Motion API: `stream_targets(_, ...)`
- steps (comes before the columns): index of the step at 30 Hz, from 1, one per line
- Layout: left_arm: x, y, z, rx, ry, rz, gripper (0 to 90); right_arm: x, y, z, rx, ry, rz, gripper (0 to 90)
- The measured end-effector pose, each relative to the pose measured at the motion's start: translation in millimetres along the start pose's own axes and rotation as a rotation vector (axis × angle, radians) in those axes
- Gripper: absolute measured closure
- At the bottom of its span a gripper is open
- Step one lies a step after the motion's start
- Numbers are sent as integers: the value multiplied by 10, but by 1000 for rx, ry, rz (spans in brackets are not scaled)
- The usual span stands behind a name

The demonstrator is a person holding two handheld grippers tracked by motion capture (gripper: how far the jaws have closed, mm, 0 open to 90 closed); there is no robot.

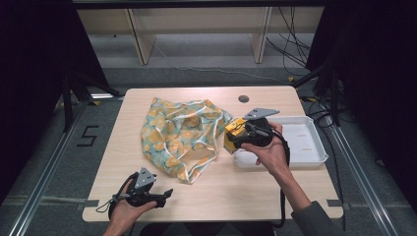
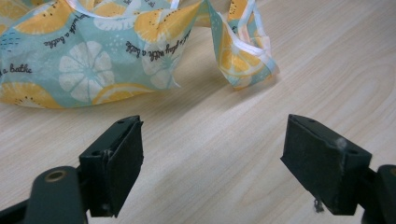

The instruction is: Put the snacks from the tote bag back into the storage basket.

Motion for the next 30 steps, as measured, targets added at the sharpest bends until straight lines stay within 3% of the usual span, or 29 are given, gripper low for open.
stream_targets(3,-6,-15,6,1,-2,-16,196,83,67,57,24,-3,-30,295)
stream_targets(5,-1,-5,5,4,0,1,195,127,115,86,40,5,-32,295)
stream_targets(13,2,-17,8,9,-11,-10,195,297,251,165,83,-30,-33,295)
stream_targets(14,2,-25,15,8,-20,-21,195,309,270,164,81,-32,-37,295)
stream_targets(16,2,-15,6,6,-8,-3,195,340,295,158,84,-31,-32,295)
stream_targets(17,1,-28,18,11,-24,-21,195,345,303,158,89,-33,-34,295)
stream_targets(18,1,-15,6,6,-9,-4,195,366,316,144,94,-21,-20,295)
stream_targets(19,3,-28,17,10,-23,-23,195,381,316,143,93,-34,-26,295)
stream_targets(20,3,-11,1,2,0,1,195,392,321,133,98,-24,-25,295)
stream_targets(23,2,-13,4,7,-2,-3,196,434,344,117,95,-27,-16,295)
stream_targets(25,0,-13,10,6,-6,-8,195,451,329,120,112,-41,-50,295)
stream_targets(28,0,-8,3,-2,0,-4,195,484,374,106,107,-45,-12,295)
stream_targets(30,1,-5,4,-2,2,-3,195,505,373,83,120,-27,-23,295)
Point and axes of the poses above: each handheld gripper's, and its own axes: z roughly backward along the jaws, x roughly out of its underside, y roughly to its right, the point moved 3 cm from there along -z, roughly forward along the jaws, and after that the axes turned 15 degrees about y, right-handed, at the moved point
